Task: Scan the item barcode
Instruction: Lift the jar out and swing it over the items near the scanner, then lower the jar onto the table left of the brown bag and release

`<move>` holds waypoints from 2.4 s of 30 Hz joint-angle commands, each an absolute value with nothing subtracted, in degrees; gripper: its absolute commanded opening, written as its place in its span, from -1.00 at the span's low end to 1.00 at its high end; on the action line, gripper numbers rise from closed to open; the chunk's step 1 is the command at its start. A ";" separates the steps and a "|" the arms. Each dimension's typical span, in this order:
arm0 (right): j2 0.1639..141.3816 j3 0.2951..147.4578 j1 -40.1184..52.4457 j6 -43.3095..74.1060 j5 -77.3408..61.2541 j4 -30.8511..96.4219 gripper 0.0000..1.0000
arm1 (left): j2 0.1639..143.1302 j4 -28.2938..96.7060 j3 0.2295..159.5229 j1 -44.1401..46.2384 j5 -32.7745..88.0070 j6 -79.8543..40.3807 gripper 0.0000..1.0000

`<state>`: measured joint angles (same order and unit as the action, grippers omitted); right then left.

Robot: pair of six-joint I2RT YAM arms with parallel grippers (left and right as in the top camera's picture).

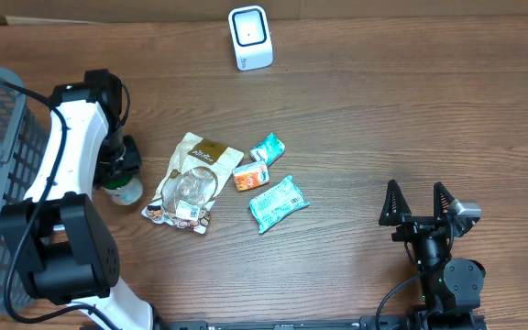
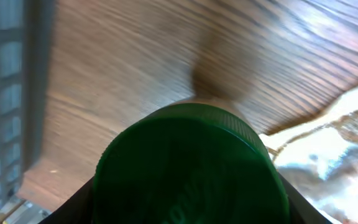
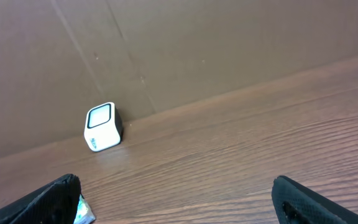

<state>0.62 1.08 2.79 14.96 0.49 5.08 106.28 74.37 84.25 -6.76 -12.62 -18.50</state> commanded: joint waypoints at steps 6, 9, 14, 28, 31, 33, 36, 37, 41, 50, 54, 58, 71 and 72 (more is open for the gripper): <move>0.16 0.49 3.25 14.72 1.23 4.69 1.00 | 104.88 70.59 81.03 -0.89 0.30 -13.69 -0.72; 0.16 0.47 3.25 14.72 1.23 4.69 1.00 | 104.88 66.32 78.61 1.52 3.05 -13.69 -0.70; 0.16 0.49 3.25 14.72 1.23 4.69 1.00 | 104.88 59.79 74.52 4.71 9.37 -14.44 -0.69; 0.16 0.49 3.25 14.72 1.23 4.69 1.00 | 104.86 71.90 88.77 4.38 -7.14 -14.98 -0.75; 0.16 0.47 3.25 14.72 1.23 4.69 1.00 | 104.88 70.22 87.26 4.86 -7.60 -15.00 -0.74; 0.16 0.49 3.25 14.72 1.23 4.69 1.00 | 104.88 67.07 84.55 5.74 -7.73 -15.00 -0.75; 0.16 0.49 3.25 14.72 1.23 4.69 1.00 | 104.88 58.30 77.60 6.59 -8.75 -15.18 -0.76; 0.16 0.49 3.25 14.72 1.23 4.69 1.00 | 104.88 56.21 75.77 6.61 -8.69 -15.51 -0.76; 0.16 0.49 3.25 14.72 1.23 4.69 1.00 | 104.88 52.82 71.40 6.79 -7.94 -16.75 -0.76; 0.16 0.49 3.25 14.72 1.23 4.69 1.00 | 104.84 54.08 72.53 6.79 -7.92 -16.47 1.00; 0.16 0.49 3.25 14.72 1.23 4.69 1.00 | 103.48 59.27 77.93 6.79 -7.92 -16.53 0.99; 0.16 0.49 3.25 14.72 1.23 4.69 1.00 | 98.00 67.22 88.99 6.79 -7.73 -16.53 0.99; 0.16 0.49 3.25 14.72 1.23 4.69 1.00 | 78.06 78.15 102.54 0.54 -16.53 -18.74 1.00; 0.16 0.49 3.25 14.72 1.23 4.69 1.00 | 77.23 78.52 102.54 -0.89 -16.56 -19.14 1.00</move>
